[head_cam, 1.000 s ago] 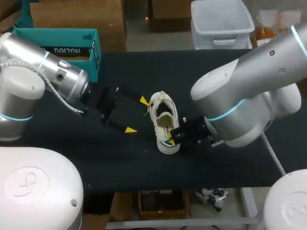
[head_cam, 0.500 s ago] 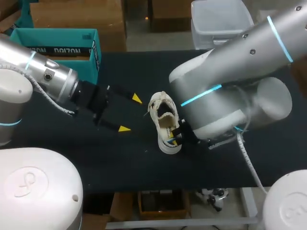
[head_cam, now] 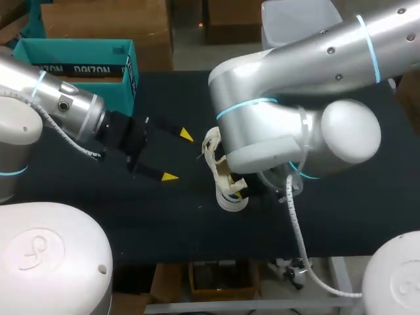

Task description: Open the shoe tongue, take the insole out of the shoe, put the insole back into the shoe, and pack the shoe into the shoebox

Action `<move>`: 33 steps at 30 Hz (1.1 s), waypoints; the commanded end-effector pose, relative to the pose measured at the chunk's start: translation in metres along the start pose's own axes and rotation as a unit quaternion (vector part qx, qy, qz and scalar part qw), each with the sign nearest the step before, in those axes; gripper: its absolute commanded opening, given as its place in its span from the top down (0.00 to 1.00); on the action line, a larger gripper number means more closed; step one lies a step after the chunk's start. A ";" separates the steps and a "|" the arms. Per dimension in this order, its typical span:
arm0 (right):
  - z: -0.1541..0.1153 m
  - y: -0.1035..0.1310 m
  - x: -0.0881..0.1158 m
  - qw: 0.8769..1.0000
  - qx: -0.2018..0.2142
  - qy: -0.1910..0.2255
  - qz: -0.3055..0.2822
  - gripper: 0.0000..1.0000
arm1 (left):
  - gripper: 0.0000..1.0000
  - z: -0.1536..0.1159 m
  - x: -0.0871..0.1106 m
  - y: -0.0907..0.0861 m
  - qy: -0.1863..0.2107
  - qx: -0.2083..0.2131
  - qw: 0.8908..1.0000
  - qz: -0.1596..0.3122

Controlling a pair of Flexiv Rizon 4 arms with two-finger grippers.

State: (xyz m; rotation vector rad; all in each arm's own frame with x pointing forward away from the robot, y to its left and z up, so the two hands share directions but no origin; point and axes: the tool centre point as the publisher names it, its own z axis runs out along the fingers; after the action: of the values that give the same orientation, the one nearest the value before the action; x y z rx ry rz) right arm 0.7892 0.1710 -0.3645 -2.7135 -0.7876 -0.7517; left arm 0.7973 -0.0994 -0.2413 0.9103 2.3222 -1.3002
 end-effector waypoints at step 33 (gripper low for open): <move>0.047 0.019 -0.010 0.999 -0.007 -0.050 0.007 1.00 | 0.00 -0.016 0.001 0.002 -0.014 -0.025 1.000 -0.013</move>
State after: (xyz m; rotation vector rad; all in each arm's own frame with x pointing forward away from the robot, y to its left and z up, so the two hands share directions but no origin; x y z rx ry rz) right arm 0.8075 0.1714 -0.4048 -2.8059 -0.7853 -0.6391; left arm 0.7995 -0.0839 -0.2363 0.8495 2.3382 -1.2583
